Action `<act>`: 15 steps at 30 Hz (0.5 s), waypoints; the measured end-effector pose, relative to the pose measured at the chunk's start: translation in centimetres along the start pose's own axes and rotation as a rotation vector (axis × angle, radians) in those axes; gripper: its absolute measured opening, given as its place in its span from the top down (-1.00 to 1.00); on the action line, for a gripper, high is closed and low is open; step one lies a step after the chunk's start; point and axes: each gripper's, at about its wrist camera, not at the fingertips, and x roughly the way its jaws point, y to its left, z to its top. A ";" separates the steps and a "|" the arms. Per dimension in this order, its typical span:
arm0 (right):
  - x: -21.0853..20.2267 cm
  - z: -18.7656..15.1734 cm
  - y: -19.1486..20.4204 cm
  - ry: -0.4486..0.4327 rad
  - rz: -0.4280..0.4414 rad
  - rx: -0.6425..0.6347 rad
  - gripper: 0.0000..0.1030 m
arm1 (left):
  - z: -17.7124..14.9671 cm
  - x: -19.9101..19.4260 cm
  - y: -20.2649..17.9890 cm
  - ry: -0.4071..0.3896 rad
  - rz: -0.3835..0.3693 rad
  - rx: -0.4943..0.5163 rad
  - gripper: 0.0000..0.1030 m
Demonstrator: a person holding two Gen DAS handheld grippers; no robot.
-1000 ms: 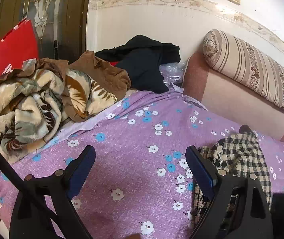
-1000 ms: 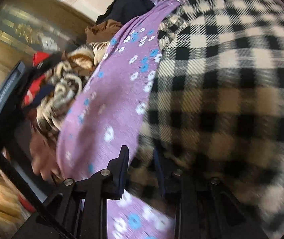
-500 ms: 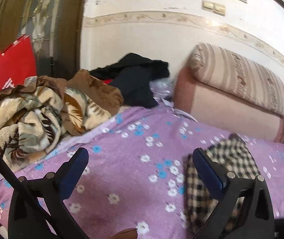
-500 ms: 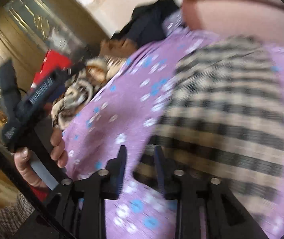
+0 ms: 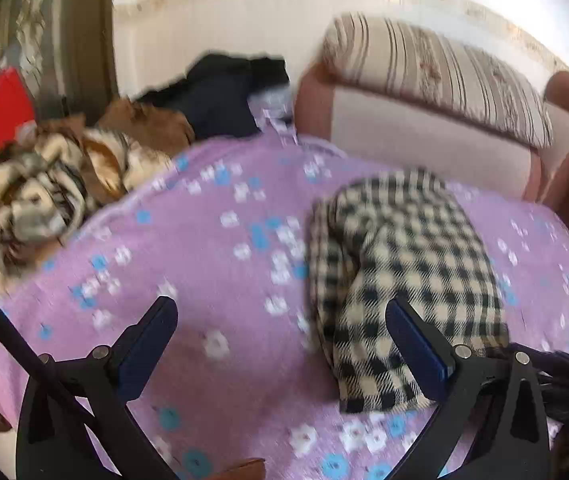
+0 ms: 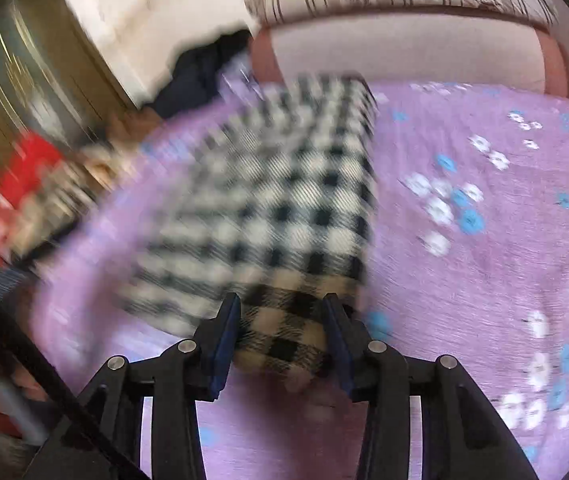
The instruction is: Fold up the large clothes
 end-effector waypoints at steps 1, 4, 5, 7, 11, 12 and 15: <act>0.5 -0.5 0.2 0.015 -0.097 -0.059 0.22 | -0.2 0.3 -0.1 0.015 0.002 0.007 -1.00; 0.7 -0.9 -0.1 0.024 -0.193 -0.104 0.22 | -0.9 1.1 0.1 0.034 0.023 0.018 -1.00; 0.7 -0.7 -0.3 0.030 -0.182 -0.082 0.22 | -1.0 1.4 0.3 0.042 0.022 0.012 -1.00; 0.4 -0.2 -0.6 0.042 -0.165 -0.048 0.22 | -1.1 1.7 0.7 0.060 0.011 -0.004 -1.00; -2.2 1.0 0.1 -0.026 -0.060 -0.007 0.21 | -0.6 1.6 1.8 0.063 0.012 -0.048 -1.00; -2.9 1.8 1.3 -0.063 -0.014 -0.027 0.21 | -0.3 1.7 2.1 0.064 0.012 -0.057 -1.00; -2.8 3.2 4.2 -0.077 0.082 -0.081 0.21 | 0.3 1.4 3.1 0.054 0.008 -0.101 -1.00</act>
